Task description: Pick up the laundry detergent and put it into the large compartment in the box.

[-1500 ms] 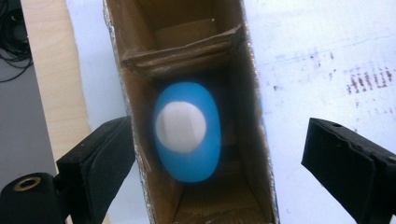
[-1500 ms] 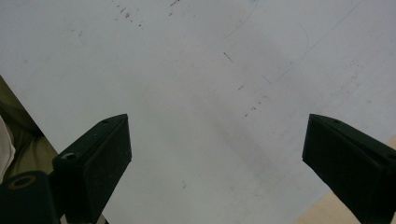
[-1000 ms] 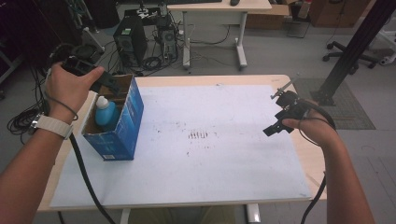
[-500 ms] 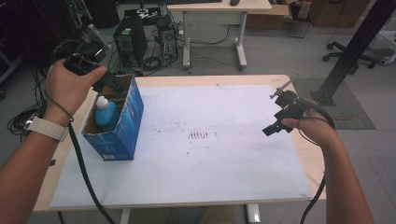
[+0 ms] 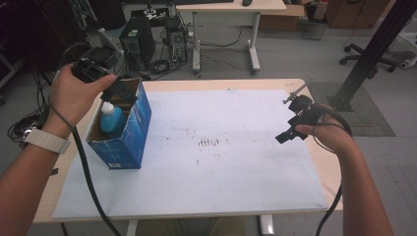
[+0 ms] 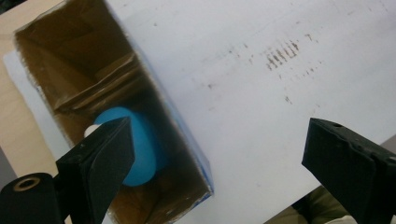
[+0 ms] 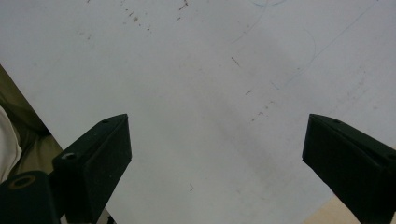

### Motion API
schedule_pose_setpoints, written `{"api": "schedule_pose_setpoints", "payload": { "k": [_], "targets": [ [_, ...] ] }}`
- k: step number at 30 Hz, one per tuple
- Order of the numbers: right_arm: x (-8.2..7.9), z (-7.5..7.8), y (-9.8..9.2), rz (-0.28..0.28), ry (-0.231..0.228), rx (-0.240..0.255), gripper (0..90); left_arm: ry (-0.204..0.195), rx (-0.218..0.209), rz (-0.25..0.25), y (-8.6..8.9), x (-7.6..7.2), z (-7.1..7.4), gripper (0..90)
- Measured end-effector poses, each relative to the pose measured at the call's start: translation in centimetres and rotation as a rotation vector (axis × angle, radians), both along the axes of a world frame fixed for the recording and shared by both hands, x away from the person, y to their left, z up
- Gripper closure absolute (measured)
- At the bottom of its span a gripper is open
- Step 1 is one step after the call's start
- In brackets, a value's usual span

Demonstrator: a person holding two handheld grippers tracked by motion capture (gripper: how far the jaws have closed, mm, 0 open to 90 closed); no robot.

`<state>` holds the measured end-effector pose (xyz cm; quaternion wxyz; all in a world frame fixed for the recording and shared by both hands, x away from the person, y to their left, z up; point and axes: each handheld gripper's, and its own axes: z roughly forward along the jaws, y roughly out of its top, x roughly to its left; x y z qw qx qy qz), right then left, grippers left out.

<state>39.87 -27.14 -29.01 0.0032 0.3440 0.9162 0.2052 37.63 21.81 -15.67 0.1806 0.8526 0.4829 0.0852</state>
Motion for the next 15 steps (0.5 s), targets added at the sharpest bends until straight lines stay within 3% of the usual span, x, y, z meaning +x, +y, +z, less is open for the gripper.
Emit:
{"api": "schedule_pose_setpoints", "payload": {
  "k": [15],
  "targets": [
    [-0.2,0.3,-0.1,-0.005,-0.006,0.009,8.3,-0.017,-0.012,-0.158,-2.4,-1.5,0.2,9.3]
  ]
}}
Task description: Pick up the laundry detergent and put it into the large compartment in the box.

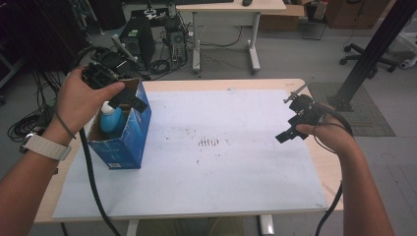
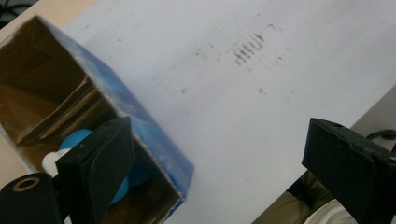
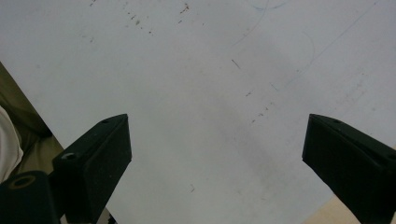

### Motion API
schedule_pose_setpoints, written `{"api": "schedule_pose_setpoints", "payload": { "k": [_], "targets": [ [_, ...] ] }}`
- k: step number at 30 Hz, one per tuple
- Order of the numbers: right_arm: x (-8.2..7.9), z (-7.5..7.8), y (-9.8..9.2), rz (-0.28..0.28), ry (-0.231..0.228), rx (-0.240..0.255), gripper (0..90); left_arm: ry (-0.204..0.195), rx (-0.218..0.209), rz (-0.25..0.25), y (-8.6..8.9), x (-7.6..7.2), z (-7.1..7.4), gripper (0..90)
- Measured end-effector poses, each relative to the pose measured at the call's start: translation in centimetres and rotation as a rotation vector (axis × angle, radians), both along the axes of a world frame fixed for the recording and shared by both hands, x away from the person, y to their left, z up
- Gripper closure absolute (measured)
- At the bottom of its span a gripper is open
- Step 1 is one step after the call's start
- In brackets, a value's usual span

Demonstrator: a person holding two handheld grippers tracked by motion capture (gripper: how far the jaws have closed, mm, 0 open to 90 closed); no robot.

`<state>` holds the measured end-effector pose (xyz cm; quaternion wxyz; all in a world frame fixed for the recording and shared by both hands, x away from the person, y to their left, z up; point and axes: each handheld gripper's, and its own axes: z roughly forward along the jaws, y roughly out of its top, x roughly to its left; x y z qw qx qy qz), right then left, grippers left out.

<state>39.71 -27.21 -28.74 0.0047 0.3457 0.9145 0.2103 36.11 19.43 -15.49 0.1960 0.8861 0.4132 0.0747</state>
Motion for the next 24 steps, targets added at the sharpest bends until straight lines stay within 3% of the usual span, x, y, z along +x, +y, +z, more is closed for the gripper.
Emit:
{"api": "schedule_pose_setpoints", "payload": {
  "k": [24],
  "targets": [
    [-0.1,0.0,0.2,0.003,0.000,-0.003,8.3,0.009,0.025,-0.157,-3.2,-2.1,-1.1,8.9]
  ]
}}
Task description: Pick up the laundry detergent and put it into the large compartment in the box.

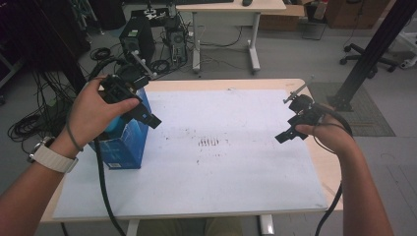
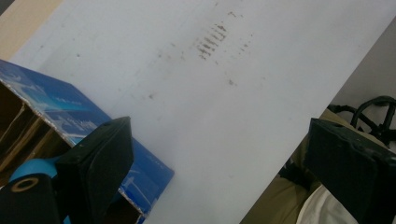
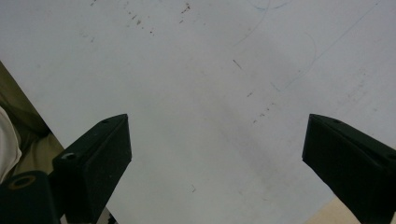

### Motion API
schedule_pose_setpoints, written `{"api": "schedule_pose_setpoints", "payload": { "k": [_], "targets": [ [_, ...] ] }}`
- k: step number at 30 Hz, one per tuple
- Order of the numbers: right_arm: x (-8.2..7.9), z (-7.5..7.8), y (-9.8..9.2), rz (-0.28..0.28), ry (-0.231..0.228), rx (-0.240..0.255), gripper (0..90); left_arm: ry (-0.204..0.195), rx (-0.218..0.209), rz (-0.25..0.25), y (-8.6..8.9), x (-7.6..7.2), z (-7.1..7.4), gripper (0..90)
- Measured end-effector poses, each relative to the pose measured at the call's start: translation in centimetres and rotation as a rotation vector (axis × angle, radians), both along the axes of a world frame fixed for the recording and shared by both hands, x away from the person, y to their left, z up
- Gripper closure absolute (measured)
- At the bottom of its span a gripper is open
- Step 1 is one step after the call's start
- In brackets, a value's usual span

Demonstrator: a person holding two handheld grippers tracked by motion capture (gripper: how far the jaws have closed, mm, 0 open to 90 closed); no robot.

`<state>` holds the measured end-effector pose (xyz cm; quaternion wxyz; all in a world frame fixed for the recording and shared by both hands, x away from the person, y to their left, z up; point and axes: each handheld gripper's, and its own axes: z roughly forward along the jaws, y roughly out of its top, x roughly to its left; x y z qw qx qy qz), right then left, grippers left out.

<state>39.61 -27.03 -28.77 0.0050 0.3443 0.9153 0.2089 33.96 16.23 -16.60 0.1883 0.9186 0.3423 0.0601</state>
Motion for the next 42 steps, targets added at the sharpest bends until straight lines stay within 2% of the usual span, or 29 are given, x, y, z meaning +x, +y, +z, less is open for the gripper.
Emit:
{"api": "schedule_pose_setpoints", "payload": {
  "k": [21,24,27,31,36,42],
  "targets": [
    [0.1,-0.4,0.0,-0.003,0.005,0.001,8.3,0.015,0.016,-0.132,-1.7,-1.1,-2.0,8.9],
    [0.1,-0.4,-0.1,0.000,0.003,0.003,8.3,0.014,0.015,-0.141,-2.1,-1.4,-2.3,8.9],
    [0.1,-0.5,-0.1,0.001,0.004,0.004,8.3,0.016,0.032,-0.146,-2.4,-1.5,-2.5,8.9],
    [0.1,-0.7,0.0,-0.001,0.009,0.002,8.3,0.018,0.023,-0.147,-2.6,-1.8,-2.8,8.9],
    [0.2,-0.7,0.0,0.002,0.006,0.001,8.3,0.023,0.037,-0.168,-3.1,-2.0,-3.4,8.9],
    [0.2,-0.7,0.0,0.003,0.005,0.004,8.3,0.023,0.037,-0.166,-3.3,-2.0,-3.7,9.0]
  ]
}}
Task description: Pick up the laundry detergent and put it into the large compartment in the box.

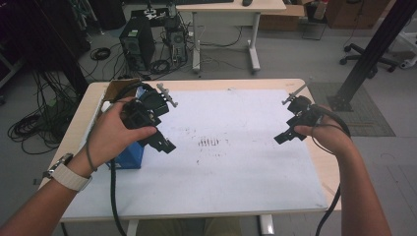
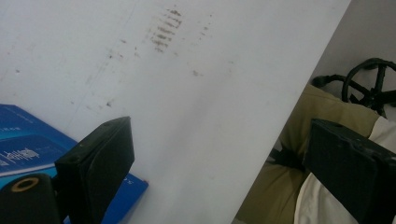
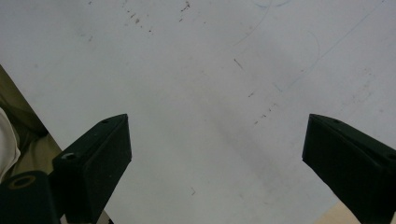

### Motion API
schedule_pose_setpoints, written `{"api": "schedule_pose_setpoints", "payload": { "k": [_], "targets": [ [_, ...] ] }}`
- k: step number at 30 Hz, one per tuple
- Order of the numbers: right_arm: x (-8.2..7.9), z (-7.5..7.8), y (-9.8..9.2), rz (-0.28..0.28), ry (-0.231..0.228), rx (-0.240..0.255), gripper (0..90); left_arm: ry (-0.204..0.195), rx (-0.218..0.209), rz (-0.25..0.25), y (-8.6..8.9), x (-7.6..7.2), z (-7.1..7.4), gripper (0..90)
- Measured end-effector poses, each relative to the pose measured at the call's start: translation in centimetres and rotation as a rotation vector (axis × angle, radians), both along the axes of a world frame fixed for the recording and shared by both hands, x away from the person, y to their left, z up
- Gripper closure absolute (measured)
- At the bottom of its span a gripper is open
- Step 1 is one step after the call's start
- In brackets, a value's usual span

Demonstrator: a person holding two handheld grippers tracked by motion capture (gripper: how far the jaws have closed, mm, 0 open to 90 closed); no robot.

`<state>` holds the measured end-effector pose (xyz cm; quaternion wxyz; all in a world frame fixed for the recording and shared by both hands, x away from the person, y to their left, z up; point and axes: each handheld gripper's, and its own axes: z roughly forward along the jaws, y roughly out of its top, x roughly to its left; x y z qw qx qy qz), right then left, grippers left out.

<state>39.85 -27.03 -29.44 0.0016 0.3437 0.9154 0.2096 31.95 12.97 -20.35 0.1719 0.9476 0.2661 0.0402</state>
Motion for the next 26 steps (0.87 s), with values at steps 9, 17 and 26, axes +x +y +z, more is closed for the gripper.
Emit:
{"api": "schedule_pose_setpoints", "payload": {
  "k": [9,17,26],
  "targets": [
    [0.02,-0.07,-0.04,-0.004,0.001,0.002,8.3,0.001,-0.004,0.004,-0.01,0.27,-0.08,8.9],
    [0.04,-0.05,-0.06,-0.005,0.000,0.001,8.3,0.000,-0.014,0.024,0.29,0.35,-0.19,9.0],
    [0.12,-0.09,0.12,0.000,0.000,-0.001,8.2,0.000,-0.011,0.025,0.56,0.39,-0.23,8.9]
  ]
}}
